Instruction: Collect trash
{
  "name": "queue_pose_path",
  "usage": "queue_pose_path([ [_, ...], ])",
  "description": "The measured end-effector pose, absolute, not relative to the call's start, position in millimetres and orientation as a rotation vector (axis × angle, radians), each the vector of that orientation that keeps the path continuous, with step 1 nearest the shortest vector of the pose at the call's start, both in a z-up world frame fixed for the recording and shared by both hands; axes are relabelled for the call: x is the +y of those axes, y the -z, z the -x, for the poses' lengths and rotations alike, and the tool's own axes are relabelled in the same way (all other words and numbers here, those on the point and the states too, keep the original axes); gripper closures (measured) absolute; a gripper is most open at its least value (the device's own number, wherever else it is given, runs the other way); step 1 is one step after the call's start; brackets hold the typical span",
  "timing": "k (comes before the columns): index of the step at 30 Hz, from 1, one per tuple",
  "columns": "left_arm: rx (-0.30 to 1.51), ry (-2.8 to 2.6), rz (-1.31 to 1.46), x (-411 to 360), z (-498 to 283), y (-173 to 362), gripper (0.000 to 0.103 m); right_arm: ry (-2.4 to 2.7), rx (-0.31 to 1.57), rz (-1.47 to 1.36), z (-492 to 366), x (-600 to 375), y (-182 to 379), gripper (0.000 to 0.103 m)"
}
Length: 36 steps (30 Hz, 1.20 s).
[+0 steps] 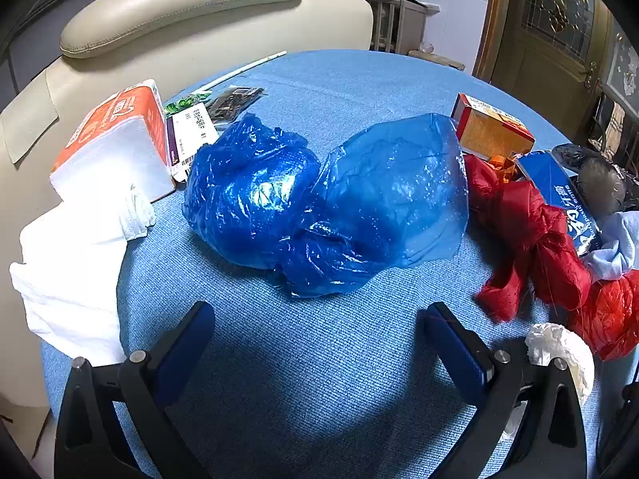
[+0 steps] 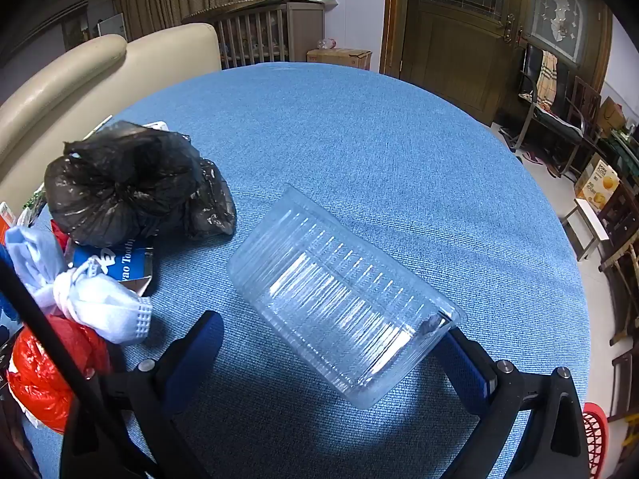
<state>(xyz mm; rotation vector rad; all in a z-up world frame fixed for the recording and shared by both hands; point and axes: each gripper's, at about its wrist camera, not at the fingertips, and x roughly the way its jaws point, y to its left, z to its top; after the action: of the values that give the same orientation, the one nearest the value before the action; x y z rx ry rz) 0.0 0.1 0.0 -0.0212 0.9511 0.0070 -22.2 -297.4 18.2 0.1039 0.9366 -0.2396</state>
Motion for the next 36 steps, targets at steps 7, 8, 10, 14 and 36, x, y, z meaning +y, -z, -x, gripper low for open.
queue_pose_path([
  [7,0.951,-0.007,0.021,0.2,0.0,0.0,0.000,0.238,0.936,-0.106,22.2,-297.5,-18.2,0.000],
  [8,0.951,-0.007,0.021,0.3,-0.1,0.0,0.000,0.238,0.936,-0.106,22.2,-297.5,-18.2,0.000],
  [10,0.951,-0.006,0.022,0.5,-0.2,-0.1,0.000,0.238,0.936,-0.107,22.2,-297.7,-18.2,0.000],
  [14,0.965,0.007,0.020,2.2,2.2,-2.1,0.000,0.228,0.981,-0.110,24.6,-300.2,-20.6,0.000],
  [36,0.758,0.052,-0.011,-27.3,116.5,-104.0,0.000,0.168,0.774,-0.161,149.3,-301.2,-115.7,0.000],
])
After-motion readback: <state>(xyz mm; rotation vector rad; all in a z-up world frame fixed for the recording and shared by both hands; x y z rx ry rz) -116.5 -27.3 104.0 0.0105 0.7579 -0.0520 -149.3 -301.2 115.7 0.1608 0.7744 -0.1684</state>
